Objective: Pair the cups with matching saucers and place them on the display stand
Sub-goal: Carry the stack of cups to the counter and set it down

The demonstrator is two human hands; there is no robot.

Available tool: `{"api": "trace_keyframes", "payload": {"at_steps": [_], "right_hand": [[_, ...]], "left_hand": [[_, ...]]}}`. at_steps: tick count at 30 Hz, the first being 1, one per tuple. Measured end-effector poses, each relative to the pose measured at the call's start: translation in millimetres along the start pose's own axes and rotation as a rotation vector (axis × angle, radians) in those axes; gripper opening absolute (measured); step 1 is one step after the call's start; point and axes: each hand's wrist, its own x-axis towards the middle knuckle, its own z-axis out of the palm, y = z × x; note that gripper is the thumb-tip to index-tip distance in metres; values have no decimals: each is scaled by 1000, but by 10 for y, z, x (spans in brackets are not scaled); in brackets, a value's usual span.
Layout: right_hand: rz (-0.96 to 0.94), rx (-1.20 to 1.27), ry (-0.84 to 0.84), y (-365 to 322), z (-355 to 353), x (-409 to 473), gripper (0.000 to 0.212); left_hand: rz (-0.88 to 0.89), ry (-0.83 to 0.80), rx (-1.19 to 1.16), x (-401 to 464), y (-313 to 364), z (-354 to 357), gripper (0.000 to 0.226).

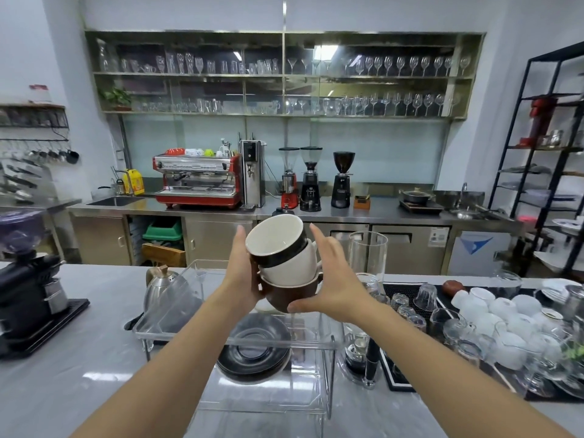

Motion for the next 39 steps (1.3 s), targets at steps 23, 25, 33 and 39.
{"api": "trace_keyframes", "payload": {"at_steps": [23,25,33,39], "right_hand": [[-74,72,99,-153,-21,37,126],[-77,104,89,-203,-92,28,127],[-99,93,65,-303,-467,-145,129],[-124,112,104,-336,-805,-476,132]], "left_hand": [[100,21,-96,-80,121,253,74],[122,9,-99,-113,169,283,72],[85,-50,-123,-451,282,525,73],[125,-96,-105,-864,322,815,71]]}}
